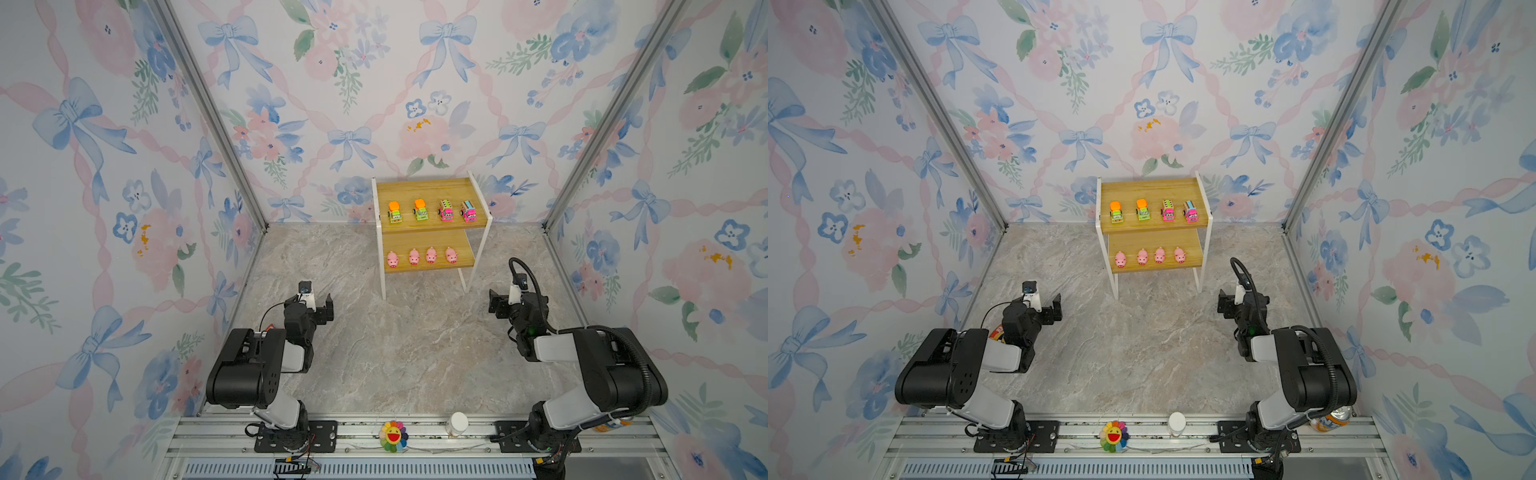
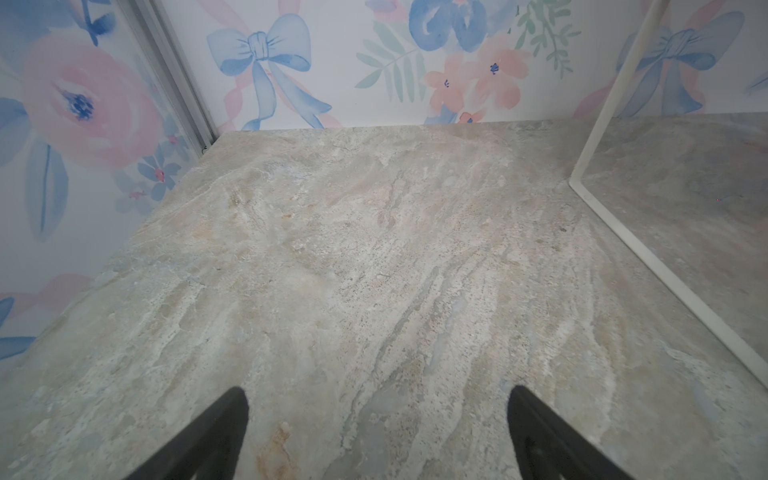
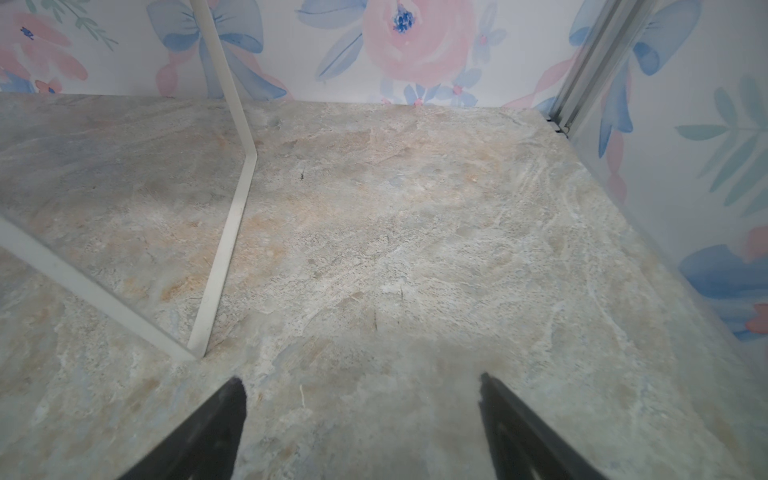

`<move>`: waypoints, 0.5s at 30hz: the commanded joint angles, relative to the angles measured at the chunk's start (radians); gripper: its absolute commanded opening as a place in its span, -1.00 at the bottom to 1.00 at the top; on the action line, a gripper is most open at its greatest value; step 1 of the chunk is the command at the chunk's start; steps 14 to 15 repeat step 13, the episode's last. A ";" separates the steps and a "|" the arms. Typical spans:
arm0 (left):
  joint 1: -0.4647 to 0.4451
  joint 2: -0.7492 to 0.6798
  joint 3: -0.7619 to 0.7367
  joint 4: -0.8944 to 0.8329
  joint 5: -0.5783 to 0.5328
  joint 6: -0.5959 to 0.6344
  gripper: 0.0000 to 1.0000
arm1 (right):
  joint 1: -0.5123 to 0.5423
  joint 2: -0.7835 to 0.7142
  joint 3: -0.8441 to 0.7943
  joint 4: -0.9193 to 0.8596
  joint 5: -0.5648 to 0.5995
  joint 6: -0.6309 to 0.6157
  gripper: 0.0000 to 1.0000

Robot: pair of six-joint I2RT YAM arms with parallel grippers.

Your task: Place and organize the plastic toys onto the shelf

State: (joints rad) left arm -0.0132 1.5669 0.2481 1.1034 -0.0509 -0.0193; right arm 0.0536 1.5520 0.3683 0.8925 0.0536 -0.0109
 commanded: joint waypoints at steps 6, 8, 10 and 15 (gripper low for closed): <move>0.002 0.001 -0.005 0.104 0.010 -0.013 0.96 | -0.004 -0.006 0.020 0.020 0.007 -0.003 0.94; 0.001 -0.001 -0.006 0.105 0.009 -0.013 0.96 | -0.009 -0.004 0.021 0.017 -0.002 -0.001 0.94; 0.001 0.001 -0.005 0.104 0.009 -0.013 0.96 | -0.025 -0.004 0.024 0.013 -0.031 0.011 0.94; -0.001 -0.003 -0.008 0.104 0.008 -0.012 0.96 | -0.025 -0.004 0.024 0.014 -0.029 0.011 0.94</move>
